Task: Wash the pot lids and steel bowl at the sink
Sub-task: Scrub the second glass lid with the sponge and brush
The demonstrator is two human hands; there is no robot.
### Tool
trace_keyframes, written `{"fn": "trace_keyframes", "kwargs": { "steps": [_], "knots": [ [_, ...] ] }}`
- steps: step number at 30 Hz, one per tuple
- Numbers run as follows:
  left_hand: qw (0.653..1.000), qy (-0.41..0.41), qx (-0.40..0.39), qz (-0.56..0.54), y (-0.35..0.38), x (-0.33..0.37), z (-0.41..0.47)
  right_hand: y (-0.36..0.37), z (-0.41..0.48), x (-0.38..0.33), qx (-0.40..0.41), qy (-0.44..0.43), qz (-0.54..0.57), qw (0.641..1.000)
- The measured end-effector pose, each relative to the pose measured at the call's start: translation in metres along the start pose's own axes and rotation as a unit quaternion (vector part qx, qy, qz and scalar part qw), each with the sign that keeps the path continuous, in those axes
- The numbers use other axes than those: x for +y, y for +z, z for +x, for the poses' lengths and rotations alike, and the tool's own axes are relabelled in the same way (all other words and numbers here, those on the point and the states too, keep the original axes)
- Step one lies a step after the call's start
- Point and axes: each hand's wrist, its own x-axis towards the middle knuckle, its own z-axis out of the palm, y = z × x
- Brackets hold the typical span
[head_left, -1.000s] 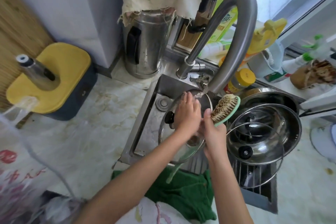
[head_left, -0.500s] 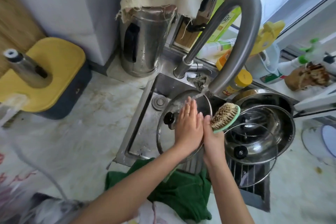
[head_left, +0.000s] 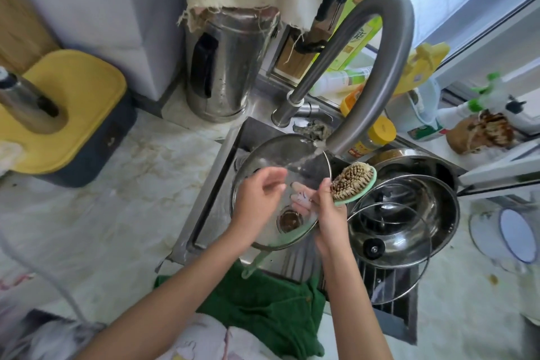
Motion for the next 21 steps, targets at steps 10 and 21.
{"fn": "trace_keyframes", "kwargs": {
  "steps": [10,21],
  "knots": [
    [0.965,-0.009,-0.146,0.218,-0.038,0.006,0.062,-0.009,0.001,-0.011,-0.114,-0.039,-0.079,0.990],
    [0.979,-0.025,-0.159,0.124,-0.027,0.007,0.083,-0.033,0.002,-0.028,-0.062,-0.013,-0.022,0.998]
  ]
}}
